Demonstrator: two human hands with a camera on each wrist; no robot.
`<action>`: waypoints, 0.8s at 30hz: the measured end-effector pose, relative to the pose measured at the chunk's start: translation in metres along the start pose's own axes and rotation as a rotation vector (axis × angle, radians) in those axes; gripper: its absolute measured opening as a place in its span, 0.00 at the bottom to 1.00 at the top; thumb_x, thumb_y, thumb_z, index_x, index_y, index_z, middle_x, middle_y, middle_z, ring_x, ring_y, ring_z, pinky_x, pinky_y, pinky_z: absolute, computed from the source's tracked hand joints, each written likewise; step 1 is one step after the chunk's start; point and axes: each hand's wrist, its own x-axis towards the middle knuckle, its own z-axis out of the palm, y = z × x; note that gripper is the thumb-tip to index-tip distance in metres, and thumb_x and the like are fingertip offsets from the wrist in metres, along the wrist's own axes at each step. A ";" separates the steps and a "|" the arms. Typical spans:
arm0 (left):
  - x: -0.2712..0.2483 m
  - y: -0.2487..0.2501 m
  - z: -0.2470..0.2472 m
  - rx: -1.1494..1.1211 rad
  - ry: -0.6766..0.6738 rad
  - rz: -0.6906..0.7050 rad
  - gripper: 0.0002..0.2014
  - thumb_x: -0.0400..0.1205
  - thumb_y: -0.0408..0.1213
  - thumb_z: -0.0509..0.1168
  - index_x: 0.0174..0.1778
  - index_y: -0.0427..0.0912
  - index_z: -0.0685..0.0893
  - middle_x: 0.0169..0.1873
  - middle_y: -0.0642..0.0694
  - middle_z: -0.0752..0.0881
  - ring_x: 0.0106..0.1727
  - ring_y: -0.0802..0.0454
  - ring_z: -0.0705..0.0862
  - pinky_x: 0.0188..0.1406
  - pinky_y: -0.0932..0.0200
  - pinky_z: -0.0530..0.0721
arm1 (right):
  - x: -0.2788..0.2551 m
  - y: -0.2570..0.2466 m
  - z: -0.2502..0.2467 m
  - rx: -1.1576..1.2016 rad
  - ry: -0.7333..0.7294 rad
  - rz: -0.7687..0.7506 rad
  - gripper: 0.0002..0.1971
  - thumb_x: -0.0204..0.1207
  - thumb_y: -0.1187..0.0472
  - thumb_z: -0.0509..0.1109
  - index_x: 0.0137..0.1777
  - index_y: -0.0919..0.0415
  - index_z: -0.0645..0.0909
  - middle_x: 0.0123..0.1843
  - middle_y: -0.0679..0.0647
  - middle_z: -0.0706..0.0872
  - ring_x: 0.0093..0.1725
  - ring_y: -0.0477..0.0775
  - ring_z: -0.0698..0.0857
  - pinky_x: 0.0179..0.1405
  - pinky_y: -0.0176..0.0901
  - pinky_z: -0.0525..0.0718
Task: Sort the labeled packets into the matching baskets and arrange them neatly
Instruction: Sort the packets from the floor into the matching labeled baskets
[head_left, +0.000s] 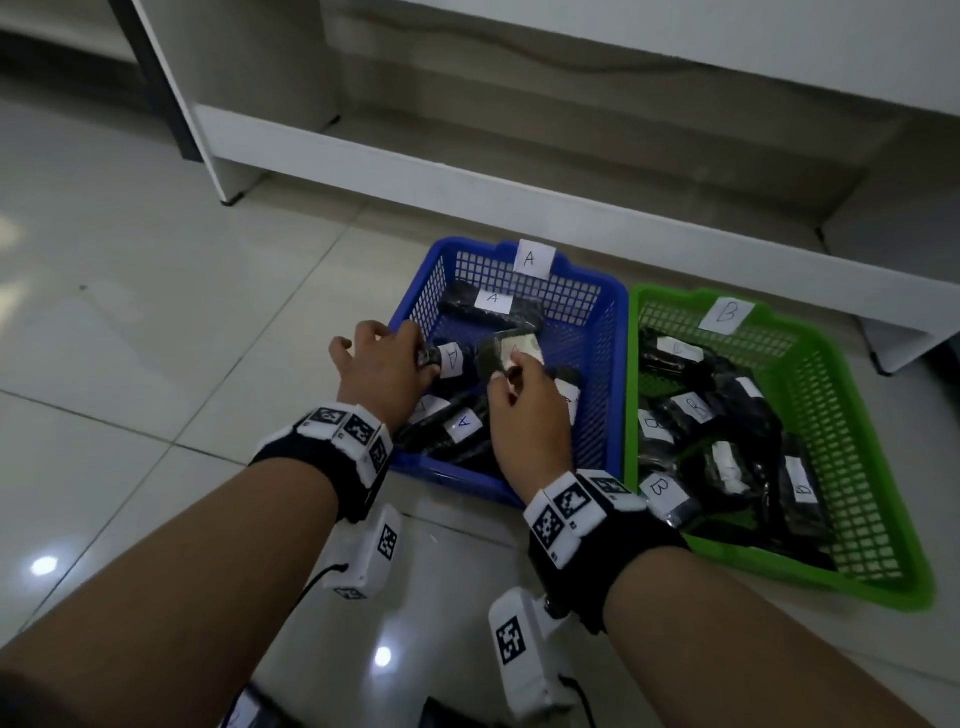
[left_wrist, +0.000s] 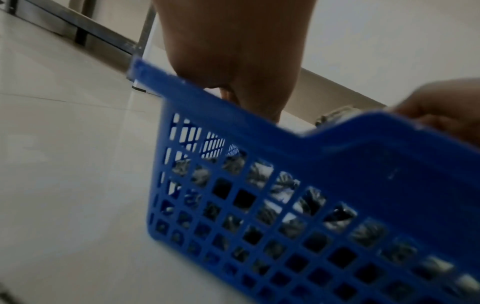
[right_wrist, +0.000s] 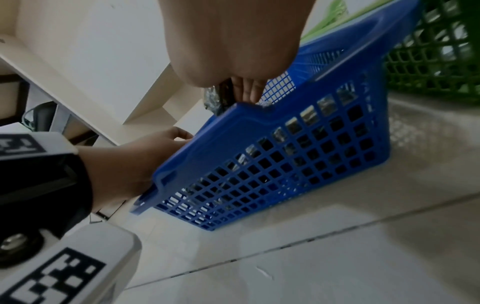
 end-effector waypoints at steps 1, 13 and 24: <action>-0.003 0.002 0.001 0.065 0.004 0.038 0.15 0.78 0.49 0.64 0.56 0.47 0.71 0.57 0.44 0.80 0.68 0.43 0.66 0.65 0.39 0.60 | -0.001 0.003 0.003 -0.131 -0.052 -0.009 0.23 0.82 0.49 0.58 0.75 0.55 0.69 0.69 0.55 0.80 0.67 0.57 0.78 0.68 0.54 0.74; -0.011 0.010 -0.011 0.154 -0.181 0.115 0.18 0.81 0.44 0.58 0.67 0.55 0.77 0.66 0.52 0.78 0.72 0.41 0.61 0.70 0.33 0.55 | -0.003 0.011 -0.003 -0.544 -0.221 0.033 0.31 0.81 0.37 0.52 0.81 0.48 0.55 0.82 0.58 0.58 0.79 0.65 0.58 0.75 0.65 0.55; -0.054 -0.090 -0.062 0.055 -0.026 0.097 0.22 0.83 0.51 0.58 0.69 0.42 0.71 0.67 0.39 0.73 0.67 0.39 0.72 0.65 0.43 0.67 | -0.058 -0.023 0.007 -0.509 0.049 -0.654 0.21 0.73 0.49 0.61 0.64 0.58 0.75 0.66 0.61 0.76 0.68 0.61 0.67 0.65 0.60 0.69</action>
